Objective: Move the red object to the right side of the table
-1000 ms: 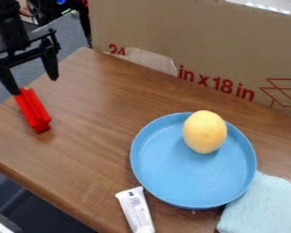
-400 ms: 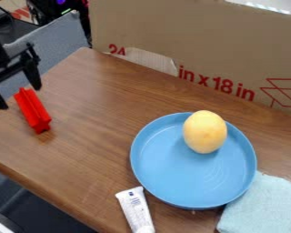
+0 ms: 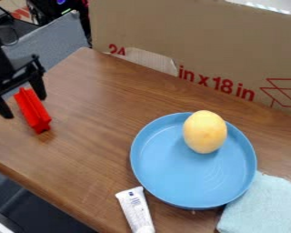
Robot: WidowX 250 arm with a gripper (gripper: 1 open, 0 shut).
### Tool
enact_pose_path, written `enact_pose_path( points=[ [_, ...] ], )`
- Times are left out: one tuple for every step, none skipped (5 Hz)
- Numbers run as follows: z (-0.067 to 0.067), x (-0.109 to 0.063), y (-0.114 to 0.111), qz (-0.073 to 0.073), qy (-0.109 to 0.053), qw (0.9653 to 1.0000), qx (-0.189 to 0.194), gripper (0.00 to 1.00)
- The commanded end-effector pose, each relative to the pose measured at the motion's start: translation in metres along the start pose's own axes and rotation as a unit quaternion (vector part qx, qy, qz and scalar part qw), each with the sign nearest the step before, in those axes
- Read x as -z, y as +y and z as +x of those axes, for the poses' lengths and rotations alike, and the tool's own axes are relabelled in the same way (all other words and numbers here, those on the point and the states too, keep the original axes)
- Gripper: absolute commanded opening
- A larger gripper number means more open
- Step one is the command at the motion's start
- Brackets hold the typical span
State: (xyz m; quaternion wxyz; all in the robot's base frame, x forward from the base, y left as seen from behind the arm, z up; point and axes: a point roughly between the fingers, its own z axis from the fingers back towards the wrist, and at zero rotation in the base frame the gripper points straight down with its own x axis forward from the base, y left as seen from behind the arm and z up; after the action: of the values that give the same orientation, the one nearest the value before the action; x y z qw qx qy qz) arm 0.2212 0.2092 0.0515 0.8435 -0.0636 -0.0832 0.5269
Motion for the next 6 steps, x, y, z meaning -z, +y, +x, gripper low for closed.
enact_pose_path(
  points=[
    [0.010,-0.014,-0.010,-0.011,-0.033,0.9994,0.000,1.00],
    [0.022,-0.018,-0.020,-0.009,-0.044,0.9990,0.004,1.00],
    [0.033,-0.007,-0.033,-0.016,-0.050,0.9986,0.000,1.00],
    [0.043,-0.002,-0.032,-0.019,-0.063,0.9978,0.004,1.00],
    [0.054,-0.004,-0.029,-0.025,-0.076,0.9968,0.009,1.00],
    [0.055,-0.010,-0.025,-0.025,-0.086,0.9959,0.006,1.00]
  ],
)
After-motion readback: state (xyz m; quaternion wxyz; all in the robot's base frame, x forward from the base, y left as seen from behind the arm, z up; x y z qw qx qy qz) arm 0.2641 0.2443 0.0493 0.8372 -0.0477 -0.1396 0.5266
